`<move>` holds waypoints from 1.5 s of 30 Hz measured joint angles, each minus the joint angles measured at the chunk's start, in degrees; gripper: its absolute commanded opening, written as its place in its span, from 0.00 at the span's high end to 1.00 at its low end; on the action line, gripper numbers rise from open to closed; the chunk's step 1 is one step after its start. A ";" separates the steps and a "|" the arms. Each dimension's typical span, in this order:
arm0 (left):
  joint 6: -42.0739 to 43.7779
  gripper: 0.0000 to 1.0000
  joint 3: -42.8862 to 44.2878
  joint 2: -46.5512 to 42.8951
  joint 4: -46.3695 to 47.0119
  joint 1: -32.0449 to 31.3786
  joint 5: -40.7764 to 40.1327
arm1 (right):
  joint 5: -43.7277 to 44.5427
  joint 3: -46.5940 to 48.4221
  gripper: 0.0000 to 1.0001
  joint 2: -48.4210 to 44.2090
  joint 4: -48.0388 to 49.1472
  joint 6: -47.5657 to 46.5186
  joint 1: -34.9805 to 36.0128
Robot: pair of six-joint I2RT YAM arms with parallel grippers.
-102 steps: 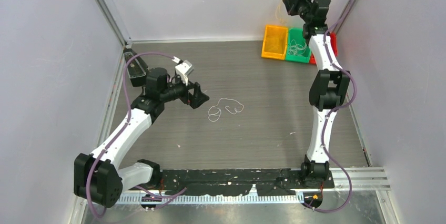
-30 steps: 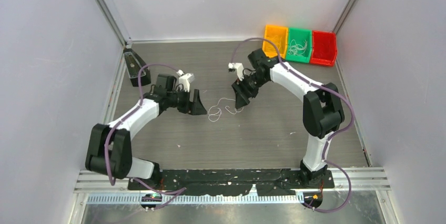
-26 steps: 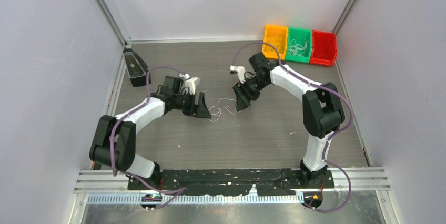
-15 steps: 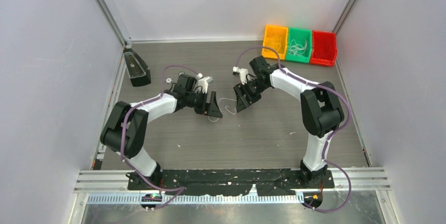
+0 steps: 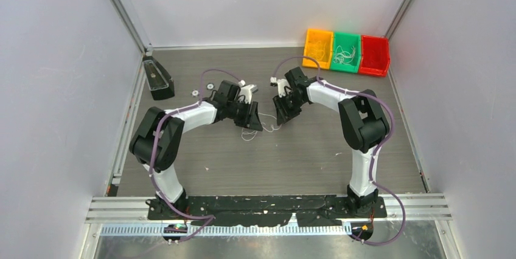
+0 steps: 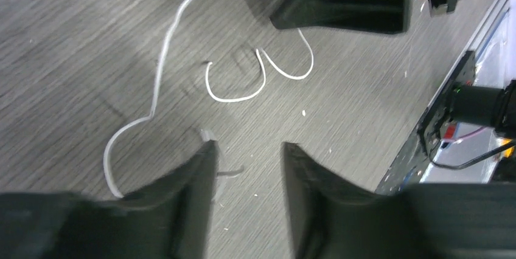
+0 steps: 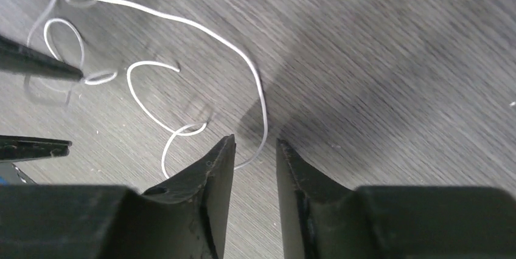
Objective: Untangle the cables
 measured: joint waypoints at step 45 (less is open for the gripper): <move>-9.73 1.00 -4.57 3.19 8.70 4.42 11.32 | -11.98 -5.81 0.94 -15.63 7.89 -3.54 4.00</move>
